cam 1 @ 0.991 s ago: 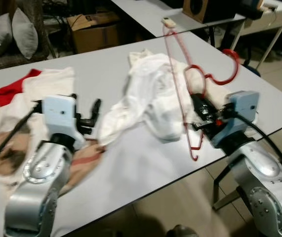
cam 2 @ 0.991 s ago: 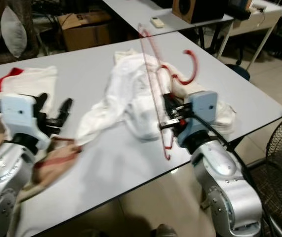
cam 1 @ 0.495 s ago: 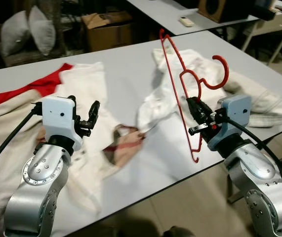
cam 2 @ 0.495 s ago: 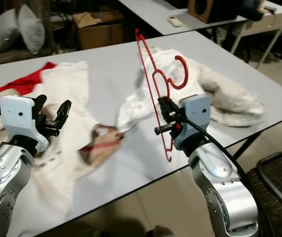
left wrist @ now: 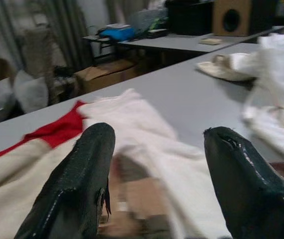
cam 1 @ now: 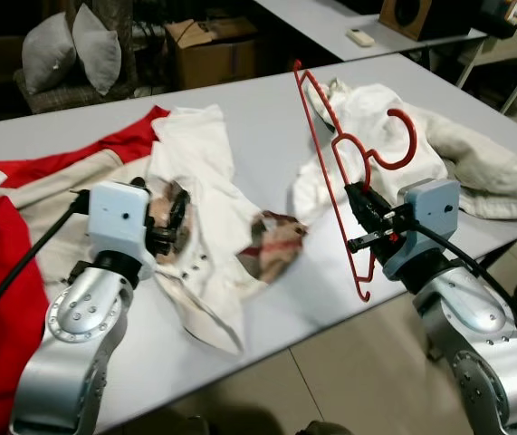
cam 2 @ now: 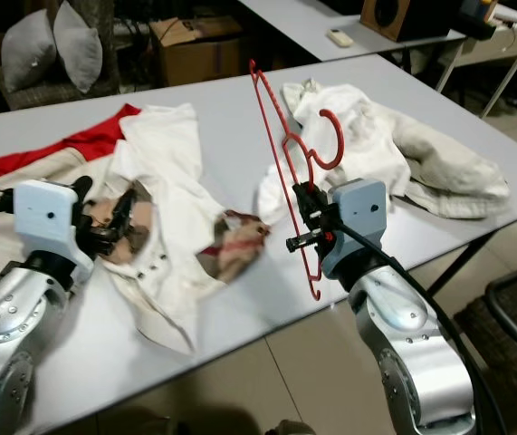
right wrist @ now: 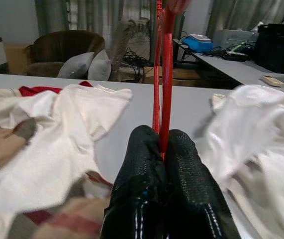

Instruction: Hang hanger

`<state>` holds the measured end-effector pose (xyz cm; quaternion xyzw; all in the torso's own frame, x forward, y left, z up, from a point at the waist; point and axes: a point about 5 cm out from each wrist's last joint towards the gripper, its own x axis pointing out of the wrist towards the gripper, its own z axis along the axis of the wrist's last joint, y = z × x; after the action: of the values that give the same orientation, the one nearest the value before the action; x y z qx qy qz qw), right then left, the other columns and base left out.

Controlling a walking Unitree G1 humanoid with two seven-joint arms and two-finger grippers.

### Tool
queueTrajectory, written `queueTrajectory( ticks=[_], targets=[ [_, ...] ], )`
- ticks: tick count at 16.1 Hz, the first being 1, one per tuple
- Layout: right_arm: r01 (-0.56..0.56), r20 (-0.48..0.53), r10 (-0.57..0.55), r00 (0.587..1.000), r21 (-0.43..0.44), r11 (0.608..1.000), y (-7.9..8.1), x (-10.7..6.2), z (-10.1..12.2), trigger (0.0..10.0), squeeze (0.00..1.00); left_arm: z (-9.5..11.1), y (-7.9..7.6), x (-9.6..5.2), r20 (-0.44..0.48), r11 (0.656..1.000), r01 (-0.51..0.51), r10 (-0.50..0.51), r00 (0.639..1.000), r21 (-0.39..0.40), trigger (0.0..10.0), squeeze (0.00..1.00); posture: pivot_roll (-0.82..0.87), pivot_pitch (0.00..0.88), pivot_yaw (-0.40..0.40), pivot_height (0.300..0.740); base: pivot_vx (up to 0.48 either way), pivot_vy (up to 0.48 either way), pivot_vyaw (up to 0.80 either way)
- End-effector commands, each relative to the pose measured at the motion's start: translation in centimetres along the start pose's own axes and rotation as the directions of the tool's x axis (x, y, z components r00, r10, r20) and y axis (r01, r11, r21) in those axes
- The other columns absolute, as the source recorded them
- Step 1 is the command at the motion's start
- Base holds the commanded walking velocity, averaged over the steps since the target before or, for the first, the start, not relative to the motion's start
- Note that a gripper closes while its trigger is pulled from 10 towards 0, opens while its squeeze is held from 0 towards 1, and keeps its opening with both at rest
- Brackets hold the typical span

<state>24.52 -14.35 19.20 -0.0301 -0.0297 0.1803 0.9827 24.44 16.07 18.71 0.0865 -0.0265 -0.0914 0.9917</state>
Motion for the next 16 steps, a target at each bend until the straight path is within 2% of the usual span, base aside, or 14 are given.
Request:
queueTrajectory(
  ticks=[1, 2, 3, 4, 6, 7, 9, 10, 11, 12, 13, 14, 15, 16],
  targets=[
    [0.028, -0.013, -0.028, 1.0, -0.007, 1.0, -1.0, -0.4, -0.2, 10.0, 0.0, -0.5, -0.7, 0.0, -0.021, 0.999, 0.034, -0.035, 0.999, -0.025, 10.0, 0.0, -0.15, 0.082, 0.025, 0.74, 0.0, 0.0, 0.0],
    [0.015, -0.022, -0.015, 1.0, -0.005, 1.0, -1.4, -0.6, -0.3, 10.0, 0.0, -0.9, -0.9, 0.0, -0.046, 0.998, 0.047, -0.049, 0.998, -0.035, 10.0, 0.0, -0.15, 0.083, 0.025, 0.74, 0.0, 0.0, 0.0],
    [-0.025, -0.055, 0.025, 0.998, -0.004, 1.0, -1.9, -1.1, -0.5, 10.0, 0.0, -1.8, -1.3, -0.4, -0.09, 0.991, 0.125, -0.129, 0.988, -0.043, 10.0, 0.45, -0.15, 0.083, 0.025, 0.74, 0.0, 0.0, 0.0],
    [-0.084, -0.097, 0.084, 0.992, -0.004, 0.996, -2.5, -1.9, -0.7, 10.0, 0.0, -2.5, -1.7, -0.9, -0.115, 0.973, 0.226, -0.23, 0.966, -0.044, 10.0, 1.0, -0.15, 0.085, 0.022, 0.74, 0.0, 0.0, 0.0],
    [-0.134, -0.159, 0.127, 0.979, -0.036, 0.99, -3.6, -3.2, -1.2, 10.0, 0.0, -3.0, -2.2, -1.5, -0.152, 0.934, 0.355, -0.357, 0.922, -0.036, 10.0, 1.0, -0.16, 0.086, 0.019, 0.74, 0.0, 0.0, 0.0],
    [-0.138, -0.193, 0.127, 0.973, -0.044, 0.99, -4.2, -3.8, -1.5, 10.0, 0.0, -3.5, -2.7, -2.0, -0.194, 0.893, 0.448, -0.448, 0.873, -0.045, 10.0, 1.0, -0.16, 0.086, 0.019, 0.74, 0.0, 0.0, 0.0],
    [-0.162, -0.27, 0.138, 0.953, -0.069, 0.984, -5.0, -4.7, -2.5, 10.0, 0.0, -5.2, -2.8, -2.3, -0.33, 0.856, 0.513, -0.501, 0.8, -0.059, 10.0, 1.0, -0.16, 0.089, 0.021, 0.74, 0.0, 0.0, 0.0],
    [-0.168, -0.281, 0.143, 0.949, -0.068, 0.983, -5.1, -4.9, -2.6, 10.0, 0.0, -5.6, -2.6, -2.2, -0.36, 0.856, 0.514, -0.499, 0.788, -0.061, 10.0, 1.0, -0.17, 0.095, 0.032, 0.74, 0.0, 0.0, 0.0],
    [-0.171, -0.288, 0.146, 0.946, -0.063, 0.983, -5.2, -5.2, -2.6, 10.0, 0.0, -6.3, -2.5, -2.0, -0.4, 0.854, 0.517, -0.495, 0.771, -0.059, 10.0, 0.93, -0.18, 0.099, 0.04, 0.74, 0.0, 0.0, 0.0],
    [-0.167, -0.29, 0.142, 0.947, -0.063, 0.984, -5.2, -5.4, -2.6, 10.0, 0.0, -6.6, -2.4, -2.0, -0.426, 0.85, 0.523, -0.495, 0.757, -0.061, 10.0, 0.65, -0.18, 0.102, 0.046, 0.74, 0.0, 0.0, 0.0],
    [-0.161, -0.291, 0.136, 0.947, -0.065, 0.985, -5.2, -5.6, -2.6, 10.0, 0.0, -6.8, -2.4, -1.9, -0.436, 0.851, 0.522, -0.49, 0.755, -0.052, 10.0, 0.45, -0.19, 0.103, 0.049, 0.74, 0.0, 0.0, 0.0],
    [-0.157, -0.29, 0.131, 0.948, -0.068, 0.985, -5.1, -5.8, -2.5, 10.0, 0.0, -7.2, -2.2, -1.6, -0.458, 0.862, 0.507, -0.457, 0.762, -0.017, 3.7, 0.03, -0.19, 0.104, 0.053, 0.74, 0.0, 0.0, 0.0],
    [-0.154, -0.288, 0.128, 0.949, -0.067, 0.986, -5.1, -5.9, -2.5, 10.0, 0.0, -7.4, -2.1, -1.4, -0.468, 0.869, 0.495, -0.437, 0.768, -0.001, 0.2, 0.0, -0.19, 0.104, 0.053, 0.74, 0.0, 0.0, 0.0],
    [-0.151, -0.284, 0.126, 0.95, -0.068, 0.986, -5.0, -5.9, -2.5, 10.0, 0.0, -7.4, -2.2, -1.4, -0.463, 0.866, 0.5, -0.447, 0.766, -0.009, 0.0, 0.0, -0.2, 0.107, 0.06, 0.74, 0.0, 0.0, 0.0]
  ],
)
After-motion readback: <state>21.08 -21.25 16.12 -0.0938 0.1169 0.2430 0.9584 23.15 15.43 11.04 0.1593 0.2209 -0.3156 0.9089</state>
